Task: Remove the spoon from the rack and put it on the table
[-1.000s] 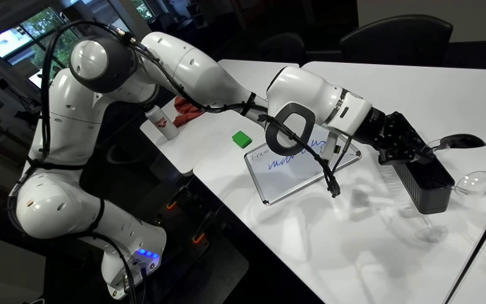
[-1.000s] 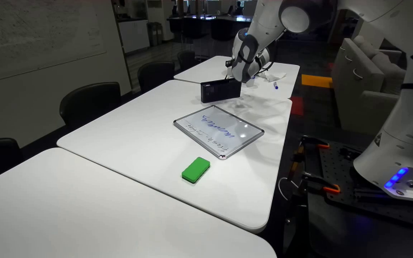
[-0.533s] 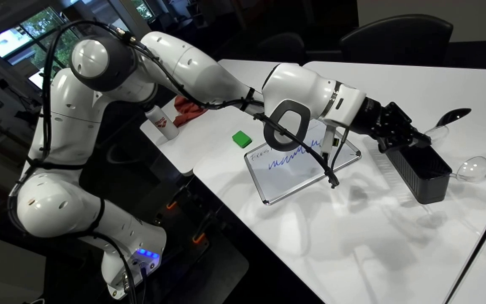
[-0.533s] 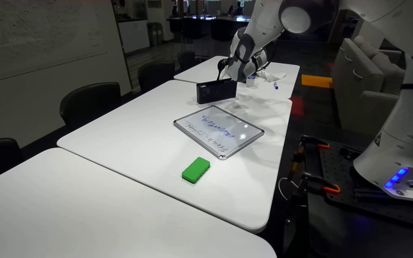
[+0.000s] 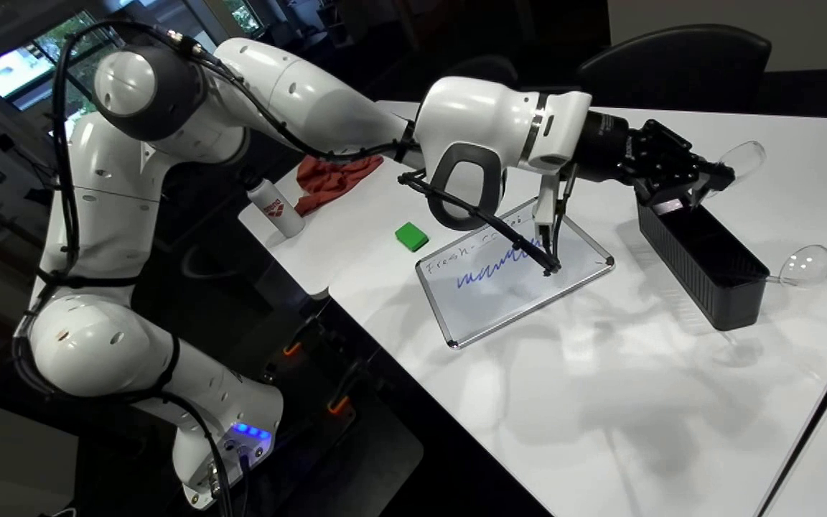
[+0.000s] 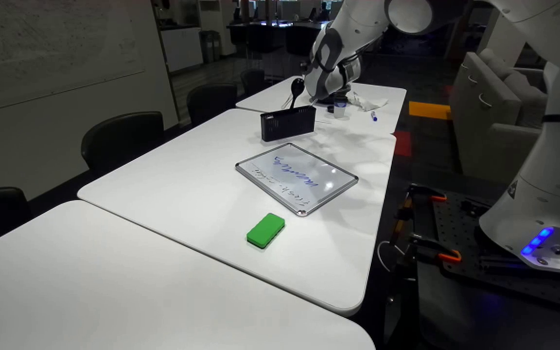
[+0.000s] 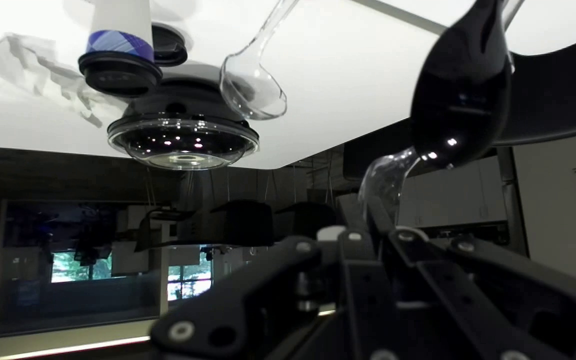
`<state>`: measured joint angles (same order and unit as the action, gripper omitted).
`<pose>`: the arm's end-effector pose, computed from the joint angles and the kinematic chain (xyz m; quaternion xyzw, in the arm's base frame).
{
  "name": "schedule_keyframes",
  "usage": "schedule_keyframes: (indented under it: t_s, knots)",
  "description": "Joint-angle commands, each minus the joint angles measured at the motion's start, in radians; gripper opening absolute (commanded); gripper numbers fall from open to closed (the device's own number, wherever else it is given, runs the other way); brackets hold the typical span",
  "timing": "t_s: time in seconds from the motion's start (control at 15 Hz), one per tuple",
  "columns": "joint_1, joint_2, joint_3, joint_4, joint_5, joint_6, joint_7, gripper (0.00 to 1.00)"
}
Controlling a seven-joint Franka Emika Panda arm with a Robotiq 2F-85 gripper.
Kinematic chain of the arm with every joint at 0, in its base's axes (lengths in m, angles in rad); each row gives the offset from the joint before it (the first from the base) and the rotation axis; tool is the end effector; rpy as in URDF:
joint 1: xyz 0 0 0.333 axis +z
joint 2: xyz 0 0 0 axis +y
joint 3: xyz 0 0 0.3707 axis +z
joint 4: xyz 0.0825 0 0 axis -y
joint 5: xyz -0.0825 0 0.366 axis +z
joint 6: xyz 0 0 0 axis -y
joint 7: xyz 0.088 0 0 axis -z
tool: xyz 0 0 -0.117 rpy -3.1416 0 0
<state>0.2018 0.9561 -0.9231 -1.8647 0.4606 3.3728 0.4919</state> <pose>0.6022 -0.3761 0.3200 0.7253 -0.4579 0.4398 0.2661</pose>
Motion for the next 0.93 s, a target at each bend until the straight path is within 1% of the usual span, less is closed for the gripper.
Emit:
schedule_keyframes:
  t_s: [0.0,0.07,0.13,0.2,0.33,0.53,0.73,0.8,0.87]
  knots:
    - [0.090,-0.073,-0.078,-0.099,0.045,0.026,-0.104,0.01]
    - [0.115,-0.076,-0.113,-0.119,0.017,0.022,-0.080,0.01]
    - [0.137,-0.076,-0.143,-0.138,0.026,0.029,-0.086,0.01]
    - [0.145,-0.078,-0.155,-0.144,0.063,0.038,-0.114,0.01]
    - [0.169,-0.099,-0.183,-0.178,0.077,0.041,-0.114,0.01]
    - [0.179,-0.186,-0.176,-0.238,0.087,0.059,-0.119,0.01]
    - [0.151,-0.339,-0.124,-0.317,0.075,0.123,-0.129,0.01]
    - [0.152,-0.377,-0.130,-0.349,0.041,0.135,-0.073,0.01]
    - [0.161,-0.412,-0.136,-0.332,0.105,0.085,-0.119,0.01]
